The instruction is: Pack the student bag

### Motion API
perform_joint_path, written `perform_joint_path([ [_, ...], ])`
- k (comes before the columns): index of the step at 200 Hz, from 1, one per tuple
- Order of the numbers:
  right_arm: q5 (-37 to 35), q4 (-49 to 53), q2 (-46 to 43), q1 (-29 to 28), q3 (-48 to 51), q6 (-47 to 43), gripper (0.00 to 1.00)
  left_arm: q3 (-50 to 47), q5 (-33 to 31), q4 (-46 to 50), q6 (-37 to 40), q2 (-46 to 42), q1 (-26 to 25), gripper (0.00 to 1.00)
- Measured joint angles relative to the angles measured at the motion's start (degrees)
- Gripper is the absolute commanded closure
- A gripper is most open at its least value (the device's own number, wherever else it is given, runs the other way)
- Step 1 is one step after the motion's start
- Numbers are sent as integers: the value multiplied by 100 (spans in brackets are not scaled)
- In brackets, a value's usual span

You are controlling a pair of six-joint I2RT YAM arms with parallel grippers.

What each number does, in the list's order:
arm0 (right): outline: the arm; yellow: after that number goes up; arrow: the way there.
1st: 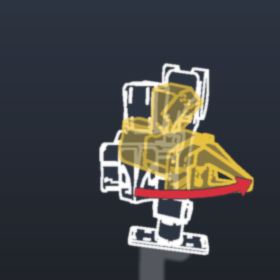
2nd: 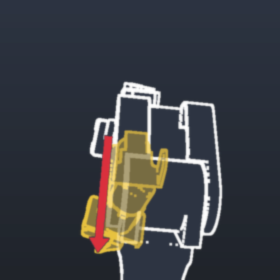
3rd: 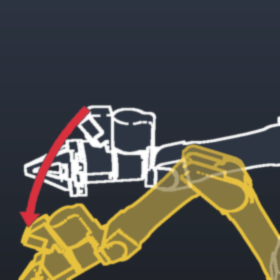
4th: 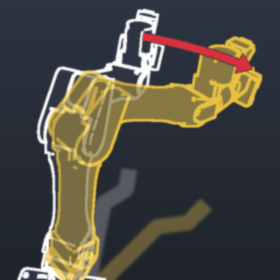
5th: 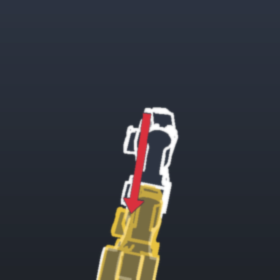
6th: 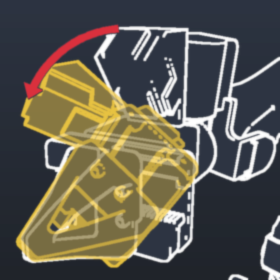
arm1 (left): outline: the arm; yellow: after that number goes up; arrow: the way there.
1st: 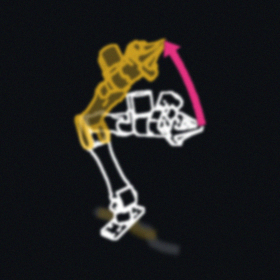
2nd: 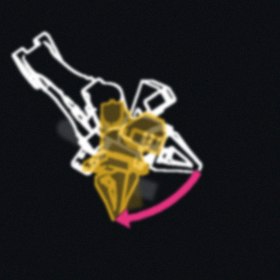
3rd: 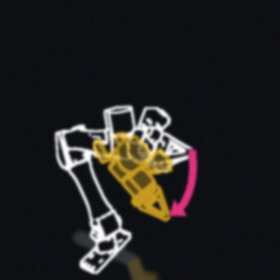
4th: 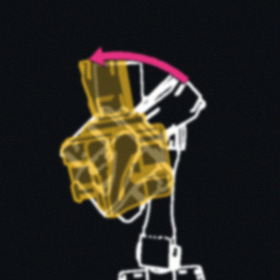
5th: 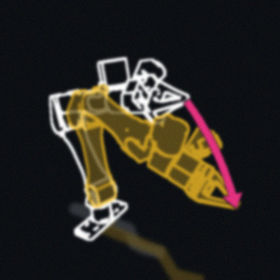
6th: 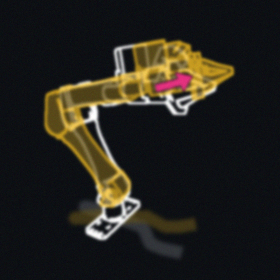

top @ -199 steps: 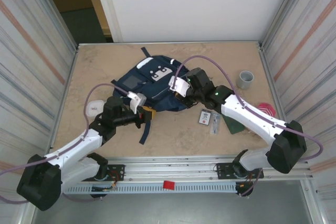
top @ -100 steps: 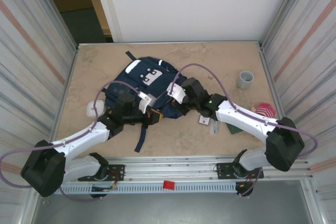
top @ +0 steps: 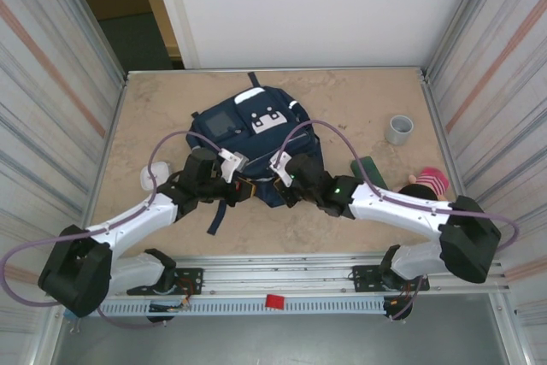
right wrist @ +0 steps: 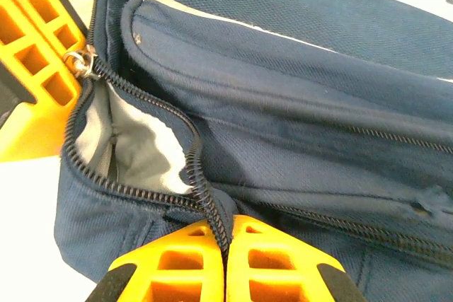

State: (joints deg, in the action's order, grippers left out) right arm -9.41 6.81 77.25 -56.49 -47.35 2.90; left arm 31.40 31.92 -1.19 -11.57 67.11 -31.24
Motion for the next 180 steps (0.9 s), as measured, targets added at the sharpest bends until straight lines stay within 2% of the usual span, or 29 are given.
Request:
perform_joint_path([
  [32,0,-186,533,-90,-13,356,99,7,127,136,28,94,-24,100],
  [44,13,-205,599,-92,-13,463,88,7,160,140,42,109,-55,100],
  [65,98,-219,555,-101,-13,699,61,9,146,149,48,111,-76,100],
  [74,175,-197,459,-103,-11,918,47,11,107,170,50,111,-94,100],
  [81,267,-197,358,-96,-11,1095,41,11,101,181,63,111,-98,100],
  [94,494,-98,70,0,-11,1617,38,11,85,186,66,116,-101,100],
  [141,1137,79,-1058,597,330,4562,34,11,-46,186,66,315,-103,100],
  [158,1294,-72,-1137,608,715,5552,25,11,-68,201,70,387,-101,100],
  [180,1576,-466,-933,699,1193,6529,23,11,-138,247,125,402,-114,100],
])
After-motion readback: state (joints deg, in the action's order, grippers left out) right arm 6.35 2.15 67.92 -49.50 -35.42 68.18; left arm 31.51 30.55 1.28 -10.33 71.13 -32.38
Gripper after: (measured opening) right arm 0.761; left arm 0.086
